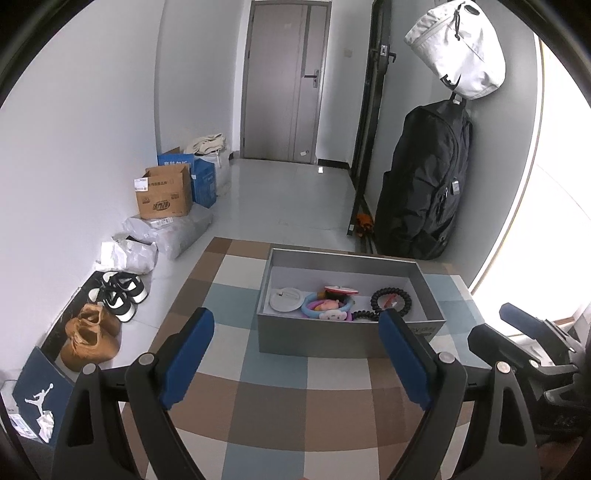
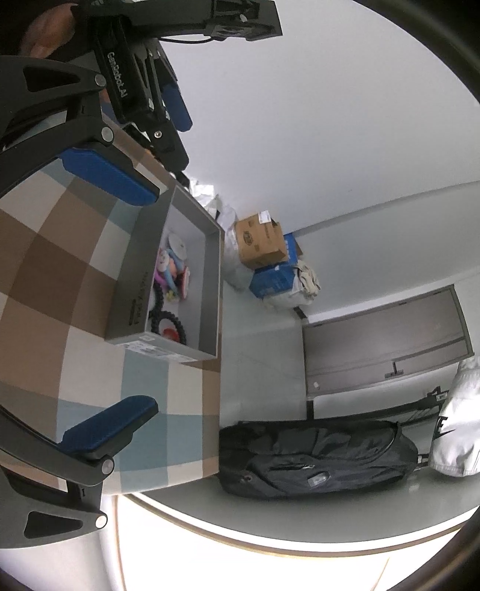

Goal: Organize jewelry

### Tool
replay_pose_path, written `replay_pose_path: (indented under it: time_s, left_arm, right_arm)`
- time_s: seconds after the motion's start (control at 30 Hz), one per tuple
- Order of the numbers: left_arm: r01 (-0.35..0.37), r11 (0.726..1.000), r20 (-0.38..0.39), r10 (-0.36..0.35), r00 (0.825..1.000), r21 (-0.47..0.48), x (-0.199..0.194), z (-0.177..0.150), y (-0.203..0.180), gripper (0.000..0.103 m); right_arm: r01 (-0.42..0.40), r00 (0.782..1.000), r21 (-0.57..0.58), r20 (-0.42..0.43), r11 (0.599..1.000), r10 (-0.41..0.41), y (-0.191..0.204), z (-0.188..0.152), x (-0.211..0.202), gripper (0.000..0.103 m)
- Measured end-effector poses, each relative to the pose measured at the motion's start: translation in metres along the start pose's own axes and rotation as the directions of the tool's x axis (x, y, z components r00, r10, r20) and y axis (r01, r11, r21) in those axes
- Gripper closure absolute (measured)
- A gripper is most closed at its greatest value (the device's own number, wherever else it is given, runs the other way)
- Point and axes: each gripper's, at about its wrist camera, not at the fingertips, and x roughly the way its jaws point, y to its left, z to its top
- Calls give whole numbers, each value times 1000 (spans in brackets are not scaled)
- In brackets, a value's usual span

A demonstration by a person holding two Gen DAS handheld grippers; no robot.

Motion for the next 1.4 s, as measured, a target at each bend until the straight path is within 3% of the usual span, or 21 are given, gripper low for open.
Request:
replay_pose_path:
  time_s: [1.4]
  left_arm:
    - [6, 999, -26, -7, 1000, -40, 6, 3, -3, 15]
  right_arm:
    - [3, 1000, 59, -8, 998, -2, -9, -2, 2, 0]
